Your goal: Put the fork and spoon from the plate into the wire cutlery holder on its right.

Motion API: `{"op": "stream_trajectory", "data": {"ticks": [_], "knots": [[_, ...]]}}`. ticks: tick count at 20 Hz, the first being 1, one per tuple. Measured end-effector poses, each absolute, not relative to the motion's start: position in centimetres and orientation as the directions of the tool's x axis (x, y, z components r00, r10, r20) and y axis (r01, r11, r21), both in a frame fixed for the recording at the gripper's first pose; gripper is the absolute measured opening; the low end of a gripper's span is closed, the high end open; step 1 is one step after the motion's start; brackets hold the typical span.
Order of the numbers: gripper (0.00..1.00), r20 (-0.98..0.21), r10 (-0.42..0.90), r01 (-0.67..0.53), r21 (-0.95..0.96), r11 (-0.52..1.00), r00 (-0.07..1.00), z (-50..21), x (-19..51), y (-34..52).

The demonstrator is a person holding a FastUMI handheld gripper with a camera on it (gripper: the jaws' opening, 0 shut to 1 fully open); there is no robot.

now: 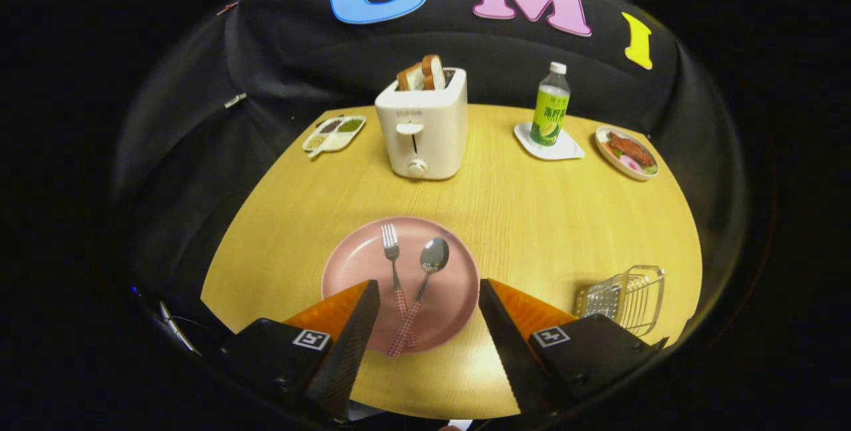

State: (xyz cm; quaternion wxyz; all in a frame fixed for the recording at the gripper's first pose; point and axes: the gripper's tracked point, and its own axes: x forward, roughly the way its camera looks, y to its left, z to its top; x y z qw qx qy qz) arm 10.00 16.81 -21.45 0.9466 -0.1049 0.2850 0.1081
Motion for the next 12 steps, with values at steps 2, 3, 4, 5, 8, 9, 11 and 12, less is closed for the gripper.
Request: {"op": "stream_trajectory", "data": {"ticks": [2,3,4,5,8,9,11,12], "knots": [[0.85,-0.597,0.130,-0.256,-0.130,0.958,0.791,-23.4,10.5,16.8],[0.83,-0.614,0.122,-0.246,-0.121,0.962,0.780,-24.1,10.7,16.8],[0.82,-0.630,0.116,-0.235,-0.108,0.966,0.768,-24.9,10.9,16.7],[0.78,-0.646,0.112,-0.224,-0.094,0.970,0.755,-25.7,11.0,16.7],[0.65,-0.692,0.100,-0.192,-0.057,0.980,0.715,-27.6,11.3,16.2],[0.61,-0.706,0.100,-0.186,-0.046,0.982,0.701,-28.1,11.4,16.2],[0.57,-0.721,0.097,-0.181,-0.040,0.983,0.686,-28.7,11.5,16.2],[0.57,-0.726,0.098,-0.181,-0.038,0.983,0.681,-28.9,11.6,16.2]]}}
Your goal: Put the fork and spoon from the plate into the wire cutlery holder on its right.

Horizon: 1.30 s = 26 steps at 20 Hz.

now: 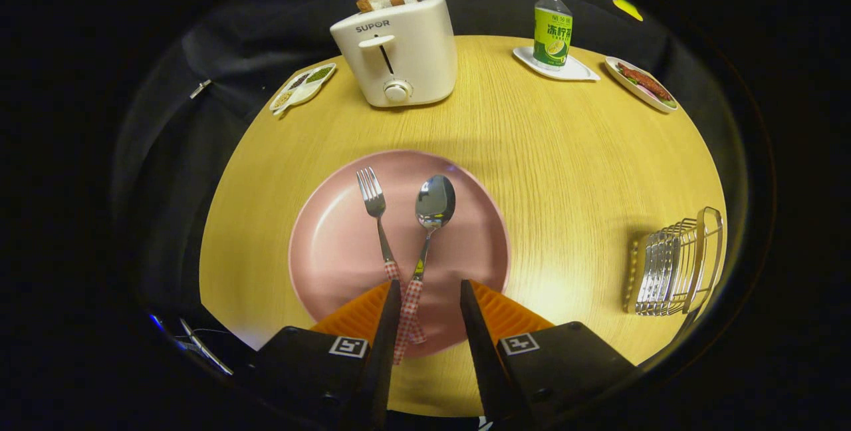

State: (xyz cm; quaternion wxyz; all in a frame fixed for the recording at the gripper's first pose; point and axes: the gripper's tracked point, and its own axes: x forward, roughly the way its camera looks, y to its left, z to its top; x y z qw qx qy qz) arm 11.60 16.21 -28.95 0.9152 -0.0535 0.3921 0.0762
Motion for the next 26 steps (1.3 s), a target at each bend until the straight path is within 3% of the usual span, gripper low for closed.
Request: {"op": "stream_trajectory", "data": {"ticks": [3,7,11,14,26], "knots": [[0.57,-0.745,0.103,-0.183,-0.026,0.983,0.660,-29.8,11.8,16.6],[0.34,-0.757,0.128,-0.183,0.011,0.983,0.641,-30.2,11.8,17.3],[0.31,-0.776,0.164,-0.171,0.073,0.983,0.609,-30.6,11.6,17.5],[0.13,-0.786,0.186,-0.141,0.127,0.982,0.589,-30.6,11.5,17.6],[0.09,-0.790,0.266,-0.243,0.153,0.958,0.553,-27.1,9.6,16.9]]}}
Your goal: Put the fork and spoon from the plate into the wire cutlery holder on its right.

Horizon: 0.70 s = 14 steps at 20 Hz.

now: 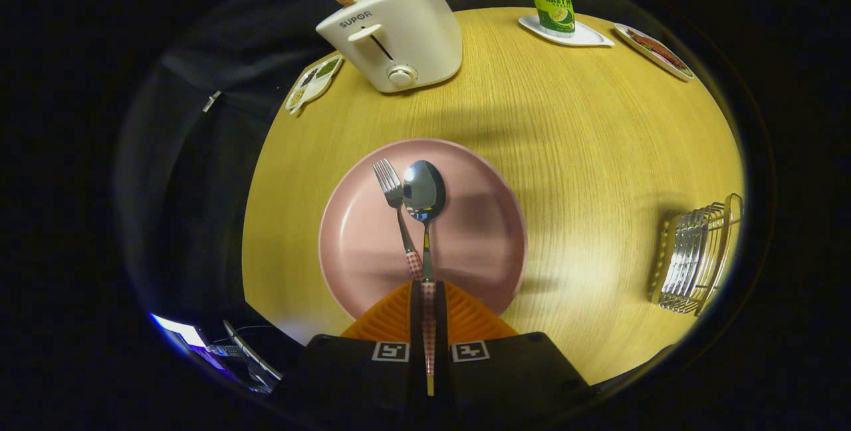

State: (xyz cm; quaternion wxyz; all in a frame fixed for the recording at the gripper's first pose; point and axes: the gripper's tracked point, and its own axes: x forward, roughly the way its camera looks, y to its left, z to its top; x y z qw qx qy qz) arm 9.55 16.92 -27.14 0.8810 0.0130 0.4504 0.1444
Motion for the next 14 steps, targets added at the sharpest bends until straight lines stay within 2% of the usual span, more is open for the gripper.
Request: {"op": "stream_trajectory", "data": {"ticks": [7,14], "knots": [[0.08,-0.803,0.263,-0.327,0.091,0.941,0.534,-19.6,5.3,11.1],[0.08,-0.876,0.132,-0.343,-0.040,0.938,0.464,-14.1,0.7,-0.3]]}}
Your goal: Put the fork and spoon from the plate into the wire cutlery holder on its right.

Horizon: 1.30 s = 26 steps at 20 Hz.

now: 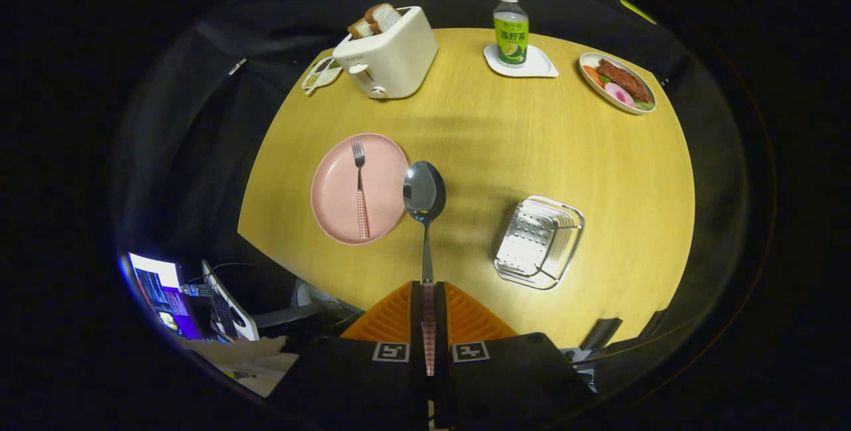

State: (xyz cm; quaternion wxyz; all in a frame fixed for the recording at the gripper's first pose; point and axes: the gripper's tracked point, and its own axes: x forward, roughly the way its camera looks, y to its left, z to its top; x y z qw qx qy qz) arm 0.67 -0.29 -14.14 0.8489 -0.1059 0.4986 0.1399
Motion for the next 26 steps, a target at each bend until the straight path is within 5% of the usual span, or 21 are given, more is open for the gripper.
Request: {"op": "stream_trajectory", "data": {"ticks": [13,18,26], "knots": [[0.09,-0.981,-0.131,-0.499,-0.186,0.846,0.143,-13.8,0.7,-11.2],[0.08,-0.980,-0.201,-0.482,-0.171,0.859,-0.009,-15.7,2.5,-11.0],[0.12,-0.976,-0.206,-0.410,-0.161,0.898,-0.070,-16.9,5.3,-10.0]]}}
